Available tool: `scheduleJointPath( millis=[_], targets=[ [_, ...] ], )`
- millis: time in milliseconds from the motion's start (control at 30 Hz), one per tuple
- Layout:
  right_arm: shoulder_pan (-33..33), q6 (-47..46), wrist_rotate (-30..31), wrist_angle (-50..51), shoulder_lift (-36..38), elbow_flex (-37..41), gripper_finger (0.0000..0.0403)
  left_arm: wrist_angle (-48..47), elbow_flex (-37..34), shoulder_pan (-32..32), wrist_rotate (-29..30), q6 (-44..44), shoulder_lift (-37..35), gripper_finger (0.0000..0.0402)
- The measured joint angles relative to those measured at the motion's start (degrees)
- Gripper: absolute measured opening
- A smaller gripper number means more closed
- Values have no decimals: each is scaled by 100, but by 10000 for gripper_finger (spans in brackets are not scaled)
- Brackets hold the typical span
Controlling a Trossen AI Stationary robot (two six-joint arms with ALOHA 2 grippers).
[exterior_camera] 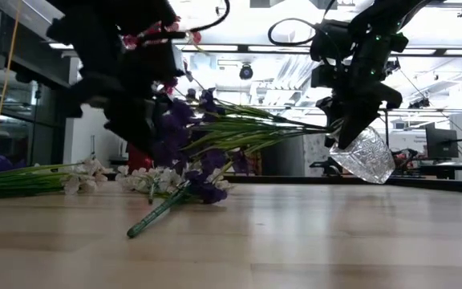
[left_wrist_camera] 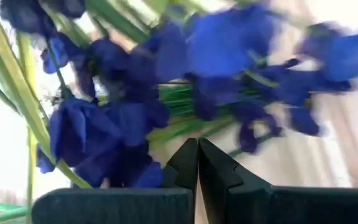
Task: Sort flowers into vase by color
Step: Adjust the transparent vase
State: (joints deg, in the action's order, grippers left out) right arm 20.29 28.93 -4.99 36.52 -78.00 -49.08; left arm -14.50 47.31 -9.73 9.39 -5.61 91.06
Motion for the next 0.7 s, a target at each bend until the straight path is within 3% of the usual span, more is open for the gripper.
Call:
scheduleJointPath(
  millis=[467, 700],
  targets=[
    [-19, -44, -213, 7, 0, 0, 169, 895, 4, 350, 171, -264, -34, 0],
    [-93, -44, -256, -46, 0, 0, 169, 802, 349, 448, 183, -593, -34, 0]
  ],
)
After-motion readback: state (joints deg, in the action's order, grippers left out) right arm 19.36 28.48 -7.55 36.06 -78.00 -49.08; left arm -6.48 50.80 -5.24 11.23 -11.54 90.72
